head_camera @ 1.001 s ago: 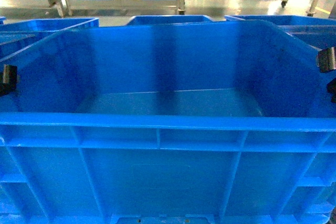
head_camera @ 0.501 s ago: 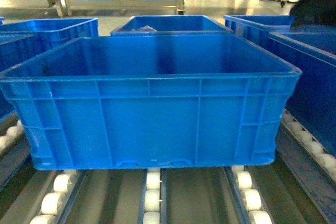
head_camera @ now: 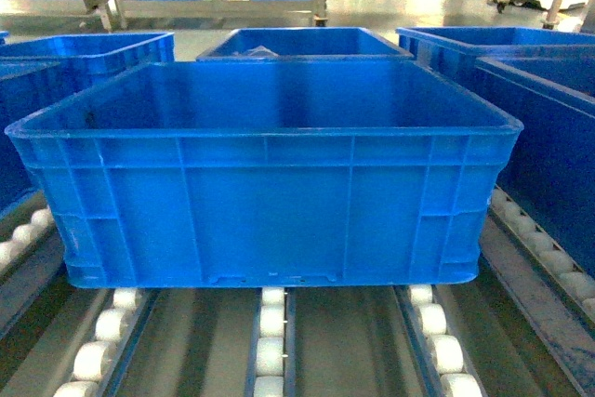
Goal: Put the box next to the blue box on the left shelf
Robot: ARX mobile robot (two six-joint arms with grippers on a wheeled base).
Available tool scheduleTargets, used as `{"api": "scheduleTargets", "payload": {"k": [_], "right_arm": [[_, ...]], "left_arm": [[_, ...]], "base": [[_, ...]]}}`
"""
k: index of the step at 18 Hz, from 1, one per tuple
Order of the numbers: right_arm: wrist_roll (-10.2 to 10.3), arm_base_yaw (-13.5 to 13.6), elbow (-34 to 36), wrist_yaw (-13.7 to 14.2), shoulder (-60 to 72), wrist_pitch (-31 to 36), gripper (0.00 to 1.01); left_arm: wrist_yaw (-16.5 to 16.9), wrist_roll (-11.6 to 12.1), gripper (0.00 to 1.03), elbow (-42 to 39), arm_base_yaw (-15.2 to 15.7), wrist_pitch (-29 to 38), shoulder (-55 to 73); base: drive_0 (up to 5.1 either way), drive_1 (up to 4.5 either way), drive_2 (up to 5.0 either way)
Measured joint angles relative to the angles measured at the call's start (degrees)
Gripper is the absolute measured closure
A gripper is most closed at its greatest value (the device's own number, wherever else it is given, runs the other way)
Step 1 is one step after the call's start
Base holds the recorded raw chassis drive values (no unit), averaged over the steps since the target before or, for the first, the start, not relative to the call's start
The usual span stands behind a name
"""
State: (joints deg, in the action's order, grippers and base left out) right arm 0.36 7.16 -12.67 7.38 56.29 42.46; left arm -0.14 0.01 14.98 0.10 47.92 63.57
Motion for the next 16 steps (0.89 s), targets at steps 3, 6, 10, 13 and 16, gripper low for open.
{"api": "scheduleTargets", "payload": {"k": [3, 6, 10, 13, 16], "right_arm": [[0.0, -0.8, 1.5, -0.6, -2.3, -0.4, 1.00], [0.0, -1.4, 2.8, -1.5, -4.7, -0.9, 1.00], [0.0, -2.1, 4.9, -2.6, -8.0, -2.4, 1.00], [0.0, -5.8, 6.5, -6.6, -10.9, -4.3, 1.00], [0.0, -7.6, 7.5, -6.7, -13.7, -5.6, 1.00]], "left_arm": [[0.1, 0.0, 1.00, -1.7, -0.1, -0.3, -2.0], [0.1, 0.0, 1.00, -3.5, -0.1, -0.8, -4.5], [0.1, 0.0, 1.00, -5.7, -0.1, -2.1, -7.8], [0.1, 0.0, 1.00, -7.5, -0.1, -3.6, -10.9], [0.1, 0.0, 1.00, -8.8, -0.1, -5.1, -13.8]], "base": [[0.0, 0.00, 0.0], [0.0, 0.00, 0.0], [0.0, 0.00, 0.0], [0.0, 0.00, 0.0], [0.0, 0.00, 0.0]]}}
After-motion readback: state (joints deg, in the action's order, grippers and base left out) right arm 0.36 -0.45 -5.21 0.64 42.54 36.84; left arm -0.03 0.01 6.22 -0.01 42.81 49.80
